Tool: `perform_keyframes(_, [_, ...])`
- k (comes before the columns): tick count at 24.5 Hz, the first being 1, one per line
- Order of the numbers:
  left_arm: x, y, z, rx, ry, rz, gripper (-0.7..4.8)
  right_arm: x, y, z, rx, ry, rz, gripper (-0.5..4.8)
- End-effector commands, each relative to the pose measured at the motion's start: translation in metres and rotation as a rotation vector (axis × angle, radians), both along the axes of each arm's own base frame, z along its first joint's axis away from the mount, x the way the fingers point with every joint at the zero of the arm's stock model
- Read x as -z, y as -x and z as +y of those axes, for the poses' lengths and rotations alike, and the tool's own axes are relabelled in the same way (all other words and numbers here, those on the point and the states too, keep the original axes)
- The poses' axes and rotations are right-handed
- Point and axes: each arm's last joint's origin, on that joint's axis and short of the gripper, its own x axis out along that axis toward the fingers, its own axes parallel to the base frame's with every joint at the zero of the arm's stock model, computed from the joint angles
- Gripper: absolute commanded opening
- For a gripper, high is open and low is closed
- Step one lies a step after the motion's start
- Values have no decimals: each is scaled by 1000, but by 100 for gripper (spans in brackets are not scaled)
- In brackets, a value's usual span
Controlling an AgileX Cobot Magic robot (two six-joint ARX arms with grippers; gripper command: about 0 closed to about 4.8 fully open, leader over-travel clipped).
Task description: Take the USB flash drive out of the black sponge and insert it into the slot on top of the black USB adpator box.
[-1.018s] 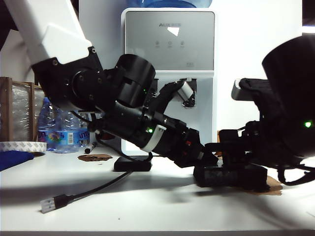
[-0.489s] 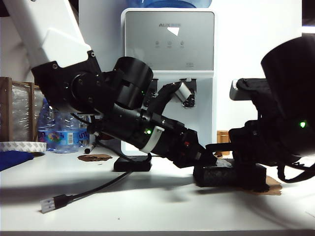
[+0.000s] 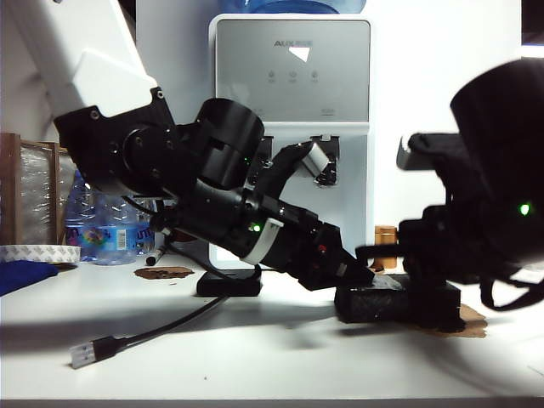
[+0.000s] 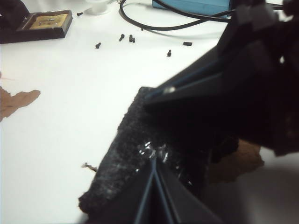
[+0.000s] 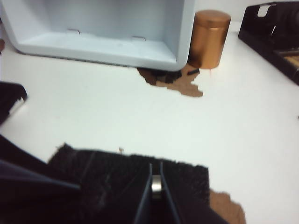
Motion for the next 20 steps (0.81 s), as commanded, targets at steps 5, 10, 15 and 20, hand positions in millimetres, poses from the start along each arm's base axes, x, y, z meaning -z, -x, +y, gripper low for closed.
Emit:
perform_keyframes(5, [12,2,5,-26,-67,59,-4,-29,7,-7,77,-81,-240,-1])
perform_keyframes(10, [7,-1,5,-89,-62,1,-4,-46,25,-18,52,-127,-311,-1])
perform_keyframes(15, [-34,-13,4,-320,71,-263,-4,-82,35,-26,-3,-172,-467,-1])
perform_keyframes(20, [-78,-11,10,-515,162,-338,-4,-110,43,-23,-361,-303,-563,-1])
